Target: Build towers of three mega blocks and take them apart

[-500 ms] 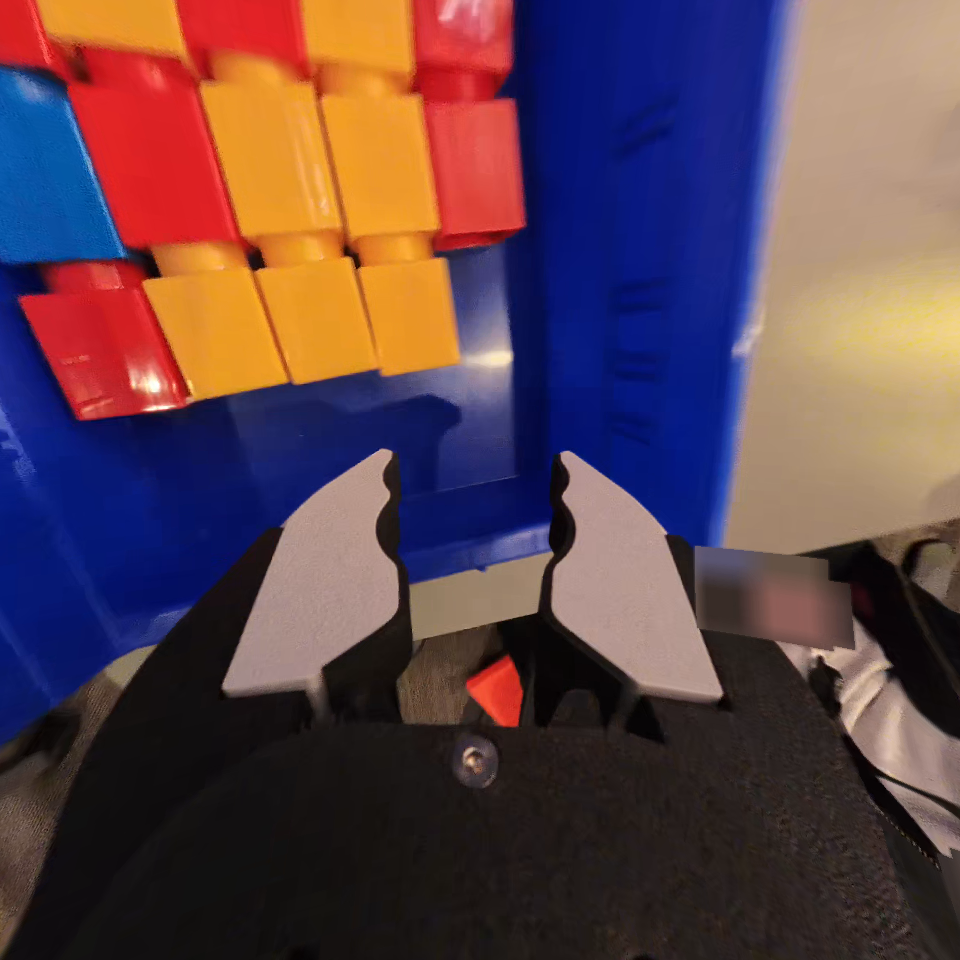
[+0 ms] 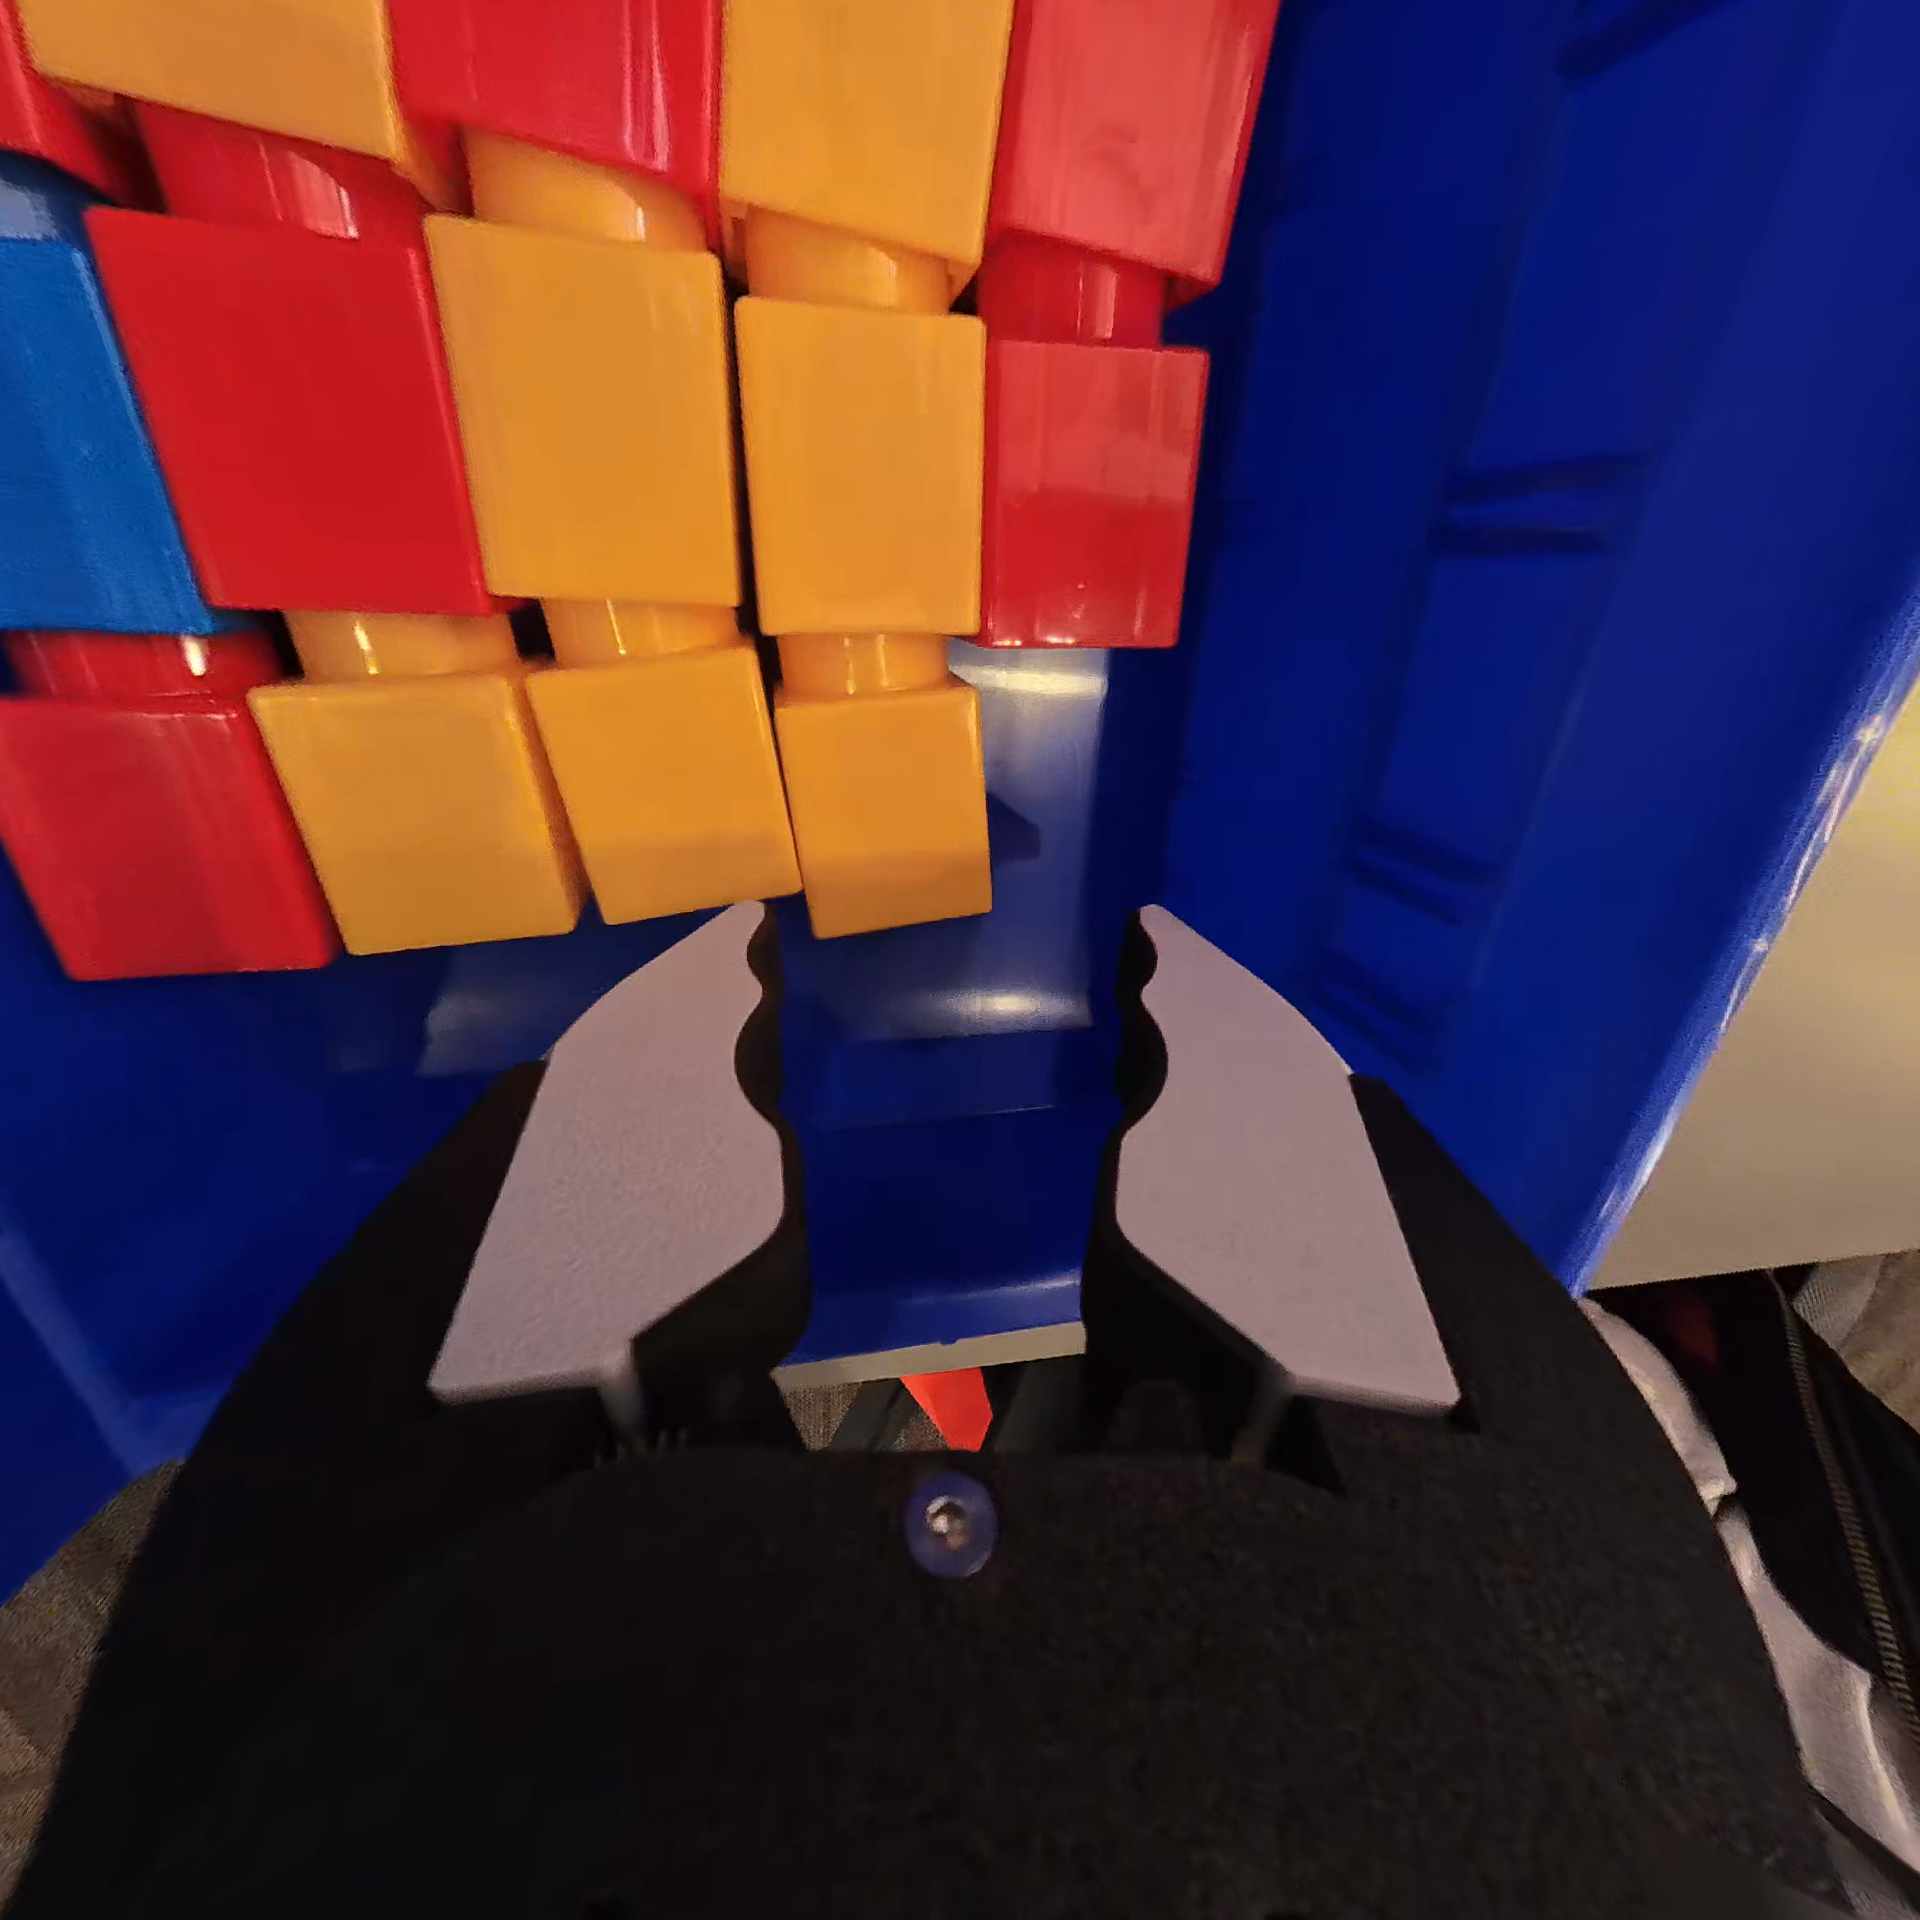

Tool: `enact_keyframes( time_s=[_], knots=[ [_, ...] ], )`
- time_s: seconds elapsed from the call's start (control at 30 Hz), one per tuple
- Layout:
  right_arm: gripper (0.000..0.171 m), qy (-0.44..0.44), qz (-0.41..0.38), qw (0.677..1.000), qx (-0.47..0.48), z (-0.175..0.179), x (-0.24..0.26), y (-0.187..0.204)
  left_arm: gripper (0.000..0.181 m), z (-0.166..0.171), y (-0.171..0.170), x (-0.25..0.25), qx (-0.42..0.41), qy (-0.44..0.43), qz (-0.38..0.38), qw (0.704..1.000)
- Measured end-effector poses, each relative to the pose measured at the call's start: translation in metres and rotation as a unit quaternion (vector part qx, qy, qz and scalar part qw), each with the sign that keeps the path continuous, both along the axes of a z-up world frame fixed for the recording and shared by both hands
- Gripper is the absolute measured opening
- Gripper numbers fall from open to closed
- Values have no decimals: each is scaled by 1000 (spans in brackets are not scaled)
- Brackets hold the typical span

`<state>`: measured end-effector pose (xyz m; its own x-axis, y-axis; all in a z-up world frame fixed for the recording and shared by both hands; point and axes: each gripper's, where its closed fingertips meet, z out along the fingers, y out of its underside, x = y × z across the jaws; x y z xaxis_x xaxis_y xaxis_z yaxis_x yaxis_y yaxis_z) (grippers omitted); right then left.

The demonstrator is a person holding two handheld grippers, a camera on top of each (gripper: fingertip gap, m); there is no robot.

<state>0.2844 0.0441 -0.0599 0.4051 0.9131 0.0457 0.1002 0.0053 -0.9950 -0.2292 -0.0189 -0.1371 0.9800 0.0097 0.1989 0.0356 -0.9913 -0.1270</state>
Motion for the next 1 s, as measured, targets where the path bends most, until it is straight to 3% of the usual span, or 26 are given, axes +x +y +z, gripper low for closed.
enact_keyframes(
  time_s=[0.23,0.43,0.63,0.8,1.0],
  knots=[
    [37,5,4,1000,-1,1,0,-1,57,-4,-5,19,-5,2,-25,1000],
    [36,5,7,1000,-1,2,-1,-3,49,-13,4,13,-7,13,1,1000],
    [35,10,13,1000,-4,3,-1,-4,40,-19,0,8,2,41,-18,999],
    [34,11,14,1000,-2,4,0,-5,40,6,-7,6,54,-12,-14,998],
    [34,13,12,1000,-2,5,1,-5,39,70,-11,23,197,-132,-34,971]
  ],
)
